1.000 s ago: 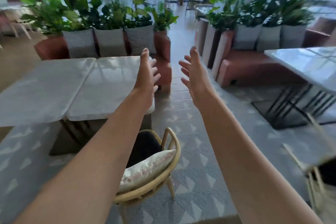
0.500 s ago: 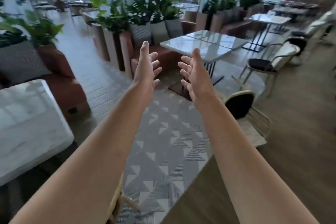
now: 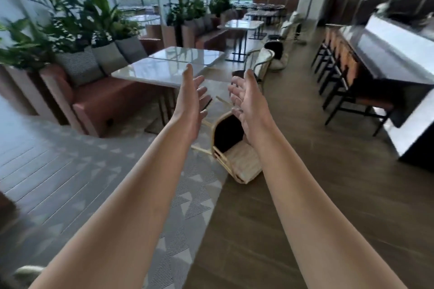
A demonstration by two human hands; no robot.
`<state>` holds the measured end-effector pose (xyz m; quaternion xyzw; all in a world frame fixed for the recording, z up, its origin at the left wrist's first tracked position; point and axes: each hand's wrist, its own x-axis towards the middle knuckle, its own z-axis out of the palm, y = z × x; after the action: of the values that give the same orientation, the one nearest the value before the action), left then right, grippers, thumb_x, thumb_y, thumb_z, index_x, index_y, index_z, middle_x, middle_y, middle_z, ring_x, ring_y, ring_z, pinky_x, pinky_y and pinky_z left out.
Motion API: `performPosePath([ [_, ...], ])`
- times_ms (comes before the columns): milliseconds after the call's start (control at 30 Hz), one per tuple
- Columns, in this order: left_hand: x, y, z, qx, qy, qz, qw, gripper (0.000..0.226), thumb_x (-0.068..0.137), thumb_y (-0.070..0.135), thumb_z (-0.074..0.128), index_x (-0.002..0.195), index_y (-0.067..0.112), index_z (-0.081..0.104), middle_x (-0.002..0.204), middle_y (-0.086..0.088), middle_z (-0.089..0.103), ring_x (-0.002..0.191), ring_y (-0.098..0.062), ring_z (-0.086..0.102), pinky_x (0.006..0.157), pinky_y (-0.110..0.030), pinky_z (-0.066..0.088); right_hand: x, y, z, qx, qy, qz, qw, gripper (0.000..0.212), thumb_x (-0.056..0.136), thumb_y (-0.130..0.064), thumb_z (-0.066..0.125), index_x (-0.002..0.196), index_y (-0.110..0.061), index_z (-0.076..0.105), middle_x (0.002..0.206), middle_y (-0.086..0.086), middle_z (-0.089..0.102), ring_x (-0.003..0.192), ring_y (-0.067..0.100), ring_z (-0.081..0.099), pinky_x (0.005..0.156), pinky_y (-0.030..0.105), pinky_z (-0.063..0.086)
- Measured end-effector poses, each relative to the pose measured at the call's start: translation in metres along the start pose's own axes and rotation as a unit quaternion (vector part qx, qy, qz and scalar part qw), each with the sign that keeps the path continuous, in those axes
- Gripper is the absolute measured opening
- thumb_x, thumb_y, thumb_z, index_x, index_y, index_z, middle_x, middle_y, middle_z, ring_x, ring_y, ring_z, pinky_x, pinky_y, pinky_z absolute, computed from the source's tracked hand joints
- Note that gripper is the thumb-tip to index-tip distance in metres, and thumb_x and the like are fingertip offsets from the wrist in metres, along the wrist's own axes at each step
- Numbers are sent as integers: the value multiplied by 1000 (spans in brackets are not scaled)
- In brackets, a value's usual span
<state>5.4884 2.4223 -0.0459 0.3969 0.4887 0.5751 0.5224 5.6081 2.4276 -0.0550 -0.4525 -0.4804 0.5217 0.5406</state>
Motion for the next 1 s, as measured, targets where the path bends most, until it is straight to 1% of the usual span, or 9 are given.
performPosePath([
  [67,5,-7,28,-3,-30,-4,1000,70,99,70,24,149,25,47,154,-6,44,131,-21,49,116,-47,31,1,-2,-27,-8,29,1,1000,69,101,-64,22,153,-21,38,154,4,45,144,20,38,120,43,24],
  [167,11,-16,71,-5,-72,-17,997,69,100,69,26,147,24,49,154,-6,45,130,-22,50,114,-45,32,3,-11,-68,1,70,-5,998,66,104,-59,21,152,-19,40,155,5,44,145,20,36,121,43,23],
  [267,20,-26,110,-4,-125,-29,992,72,99,69,27,151,23,45,156,-7,43,138,-24,47,119,-50,28,5,-19,-103,4,117,-6,993,64,104,-57,23,153,-18,40,155,4,45,145,18,37,122,42,24],
  [333,25,-31,128,-1,-153,-36,988,72,99,69,27,152,24,44,155,-6,44,138,-23,47,117,-45,29,8,-21,-117,3,152,-8,988,64,103,-59,25,153,-21,40,153,2,48,143,17,40,122,44,25],
  [367,29,-33,135,2,-167,-39,985,72,99,69,27,152,24,44,155,-5,44,137,-23,47,115,-45,28,9,-22,-123,3,168,-7,986,65,103,-61,25,153,-22,40,152,2,48,143,17,40,122,44,25],
  [433,34,-37,147,3,-189,-47,981,71,99,69,27,150,24,45,153,-4,45,136,-21,47,115,-45,28,11,-24,-133,9,194,-7,981,65,103,-60,26,153,-22,40,153,2,48,144,18,38,122,45,25],
  [533,45,-39,155,3,-216,-53,975,72,98,71,28,150,24,45,155,-4,45,137,-21,47,118,-46,28,14,-28,-139,23,211,-4,977,64,104,-58,26,152,-19,42,153,5,48,146,20,36,123,45,23],
  [733,66,-33,156,-1,-248,-52,967,72,99,70,25,152,23,43,158,-7,41,140,-22,45,121,-49,26,23,-28,-133,5,246,-8,969,64,103,-60,27,150,-21,45,150,3,51,144,19,39,122,46,24],
  [1000,78,-34,138,-9,-266,-51,963,71,99,69,26,150,25,45,157,-7,43,139,-23,46,121,-50,26,30,-22,-110,-10,251,0,968,63,102,-60,27,148,-22,48,149,0,52,142,16,40,122,47,25],
])
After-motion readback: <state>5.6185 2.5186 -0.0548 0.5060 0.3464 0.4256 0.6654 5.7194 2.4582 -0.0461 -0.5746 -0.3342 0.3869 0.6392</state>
